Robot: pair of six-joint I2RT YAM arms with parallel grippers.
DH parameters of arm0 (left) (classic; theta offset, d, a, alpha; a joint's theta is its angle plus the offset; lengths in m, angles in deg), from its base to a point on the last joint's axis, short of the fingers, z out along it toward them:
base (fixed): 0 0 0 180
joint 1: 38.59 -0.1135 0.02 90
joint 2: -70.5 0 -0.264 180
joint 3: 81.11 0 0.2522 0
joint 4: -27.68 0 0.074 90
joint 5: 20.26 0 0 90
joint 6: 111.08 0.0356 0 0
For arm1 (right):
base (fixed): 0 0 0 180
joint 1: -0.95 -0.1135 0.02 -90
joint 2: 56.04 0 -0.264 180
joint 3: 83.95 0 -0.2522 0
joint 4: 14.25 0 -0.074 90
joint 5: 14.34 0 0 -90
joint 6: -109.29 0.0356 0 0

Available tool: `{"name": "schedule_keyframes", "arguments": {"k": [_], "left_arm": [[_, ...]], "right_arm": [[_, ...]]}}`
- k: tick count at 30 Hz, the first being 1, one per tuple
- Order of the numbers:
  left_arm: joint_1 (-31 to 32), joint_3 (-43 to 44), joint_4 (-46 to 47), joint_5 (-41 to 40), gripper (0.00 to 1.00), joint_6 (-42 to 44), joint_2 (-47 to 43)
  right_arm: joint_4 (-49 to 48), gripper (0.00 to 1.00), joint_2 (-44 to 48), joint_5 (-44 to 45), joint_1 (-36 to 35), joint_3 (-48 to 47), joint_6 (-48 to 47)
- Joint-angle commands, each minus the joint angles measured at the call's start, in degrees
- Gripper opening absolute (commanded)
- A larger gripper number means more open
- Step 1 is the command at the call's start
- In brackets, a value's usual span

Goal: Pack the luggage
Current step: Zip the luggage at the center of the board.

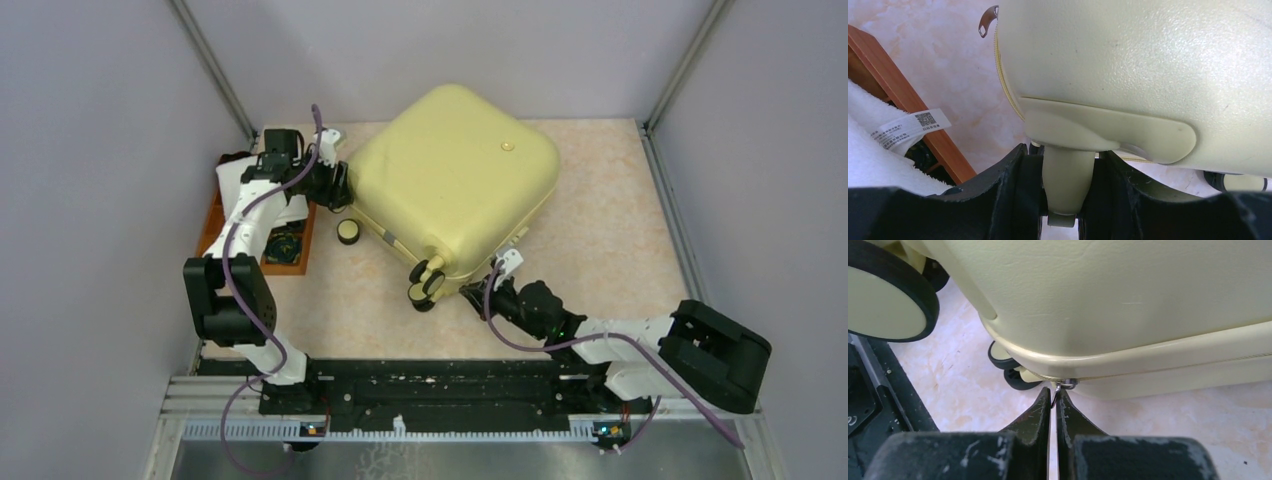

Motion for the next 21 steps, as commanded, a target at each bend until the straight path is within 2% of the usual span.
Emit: {"name": "schedule_keyframes", "arguments": {"k": [1, 6, 10, 12, 15, 18, 21], "left_arm": [[1.4, -0.9, 5.6, -0.9, 0.0, -16.0, -3.1], [1.6, -2.0, 6.2, -1.1, 0.0, -18.9, -3.6], [1.4, -1.8, 5.2, -1.5, 0.0, -19.0, -2.9], [1.1, -1.4, 4.6, -2.3, 0.0, -19.0, -3.1], [-0.1, -1.0, 4.6, -4.6, 0.0, -19.4, -4.4], [-0.8, -2.0, 3.7, -3.9, 0.0, -17.4, -6.4], [-0.8, -6.9, 5.1, -2.8, 0.0, -13.0, -10.3]], "right_arm": [[-7.9, 0.0, -1.0, -11.5, -6.0, -4.3, 1.0], [-5.8, 0.0, -5.0, -11.2, -8.2, -8.0, 2.7], [3.4, 0.0, -5.0, -3.1, -7.7, -10.0, 5.8], [7.2, 0.04, -2.7, -1.2, -3.7, -8.9, 10.3], [3.6, 0.03, -0.1, -6.8, 5.8, -5.6, 16.3], [3.8, 0.0, 0.4, -9.6, 11.8, -7.4, 15.8], [5.3, 0.0, -1.1, -10.9, 15.9, -11.8, 13.9]]}}
